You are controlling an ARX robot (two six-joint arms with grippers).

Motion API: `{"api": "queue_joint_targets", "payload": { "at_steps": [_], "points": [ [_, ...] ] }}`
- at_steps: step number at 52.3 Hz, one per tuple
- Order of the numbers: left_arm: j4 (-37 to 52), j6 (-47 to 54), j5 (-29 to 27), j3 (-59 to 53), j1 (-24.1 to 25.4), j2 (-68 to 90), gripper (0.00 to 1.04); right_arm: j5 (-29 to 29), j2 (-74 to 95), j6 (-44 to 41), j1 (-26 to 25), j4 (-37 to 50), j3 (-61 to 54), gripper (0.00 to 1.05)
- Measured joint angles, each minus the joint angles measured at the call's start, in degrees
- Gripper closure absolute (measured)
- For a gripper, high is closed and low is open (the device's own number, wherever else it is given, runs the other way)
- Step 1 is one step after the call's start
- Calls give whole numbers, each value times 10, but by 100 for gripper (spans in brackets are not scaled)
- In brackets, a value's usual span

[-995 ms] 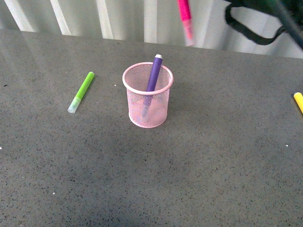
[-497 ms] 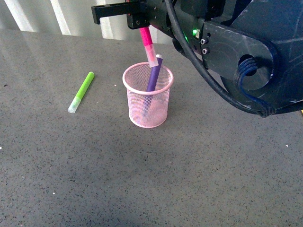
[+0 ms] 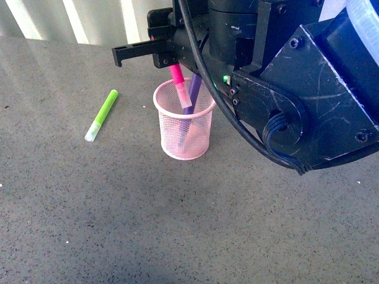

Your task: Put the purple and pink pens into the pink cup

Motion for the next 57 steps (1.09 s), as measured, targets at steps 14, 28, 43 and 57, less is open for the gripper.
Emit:
{"api": "queue_joint_targets", "payload": {
  "at_steps": [14,28,43,57],
  "points": [
    [0,0,0,0,0,0,7,10,0,9,2,-16,1,73],
    [0,0,0,0,0,0,7,42,-44,32,2,-42,-29,22],
    [0,0,0,0,0,0,7,175,-348,15,-45,-280,-177,7],
    [0,0,0,0,0,0,7,203,-560,-1,-80,-388,-269,8]
  ]
}}
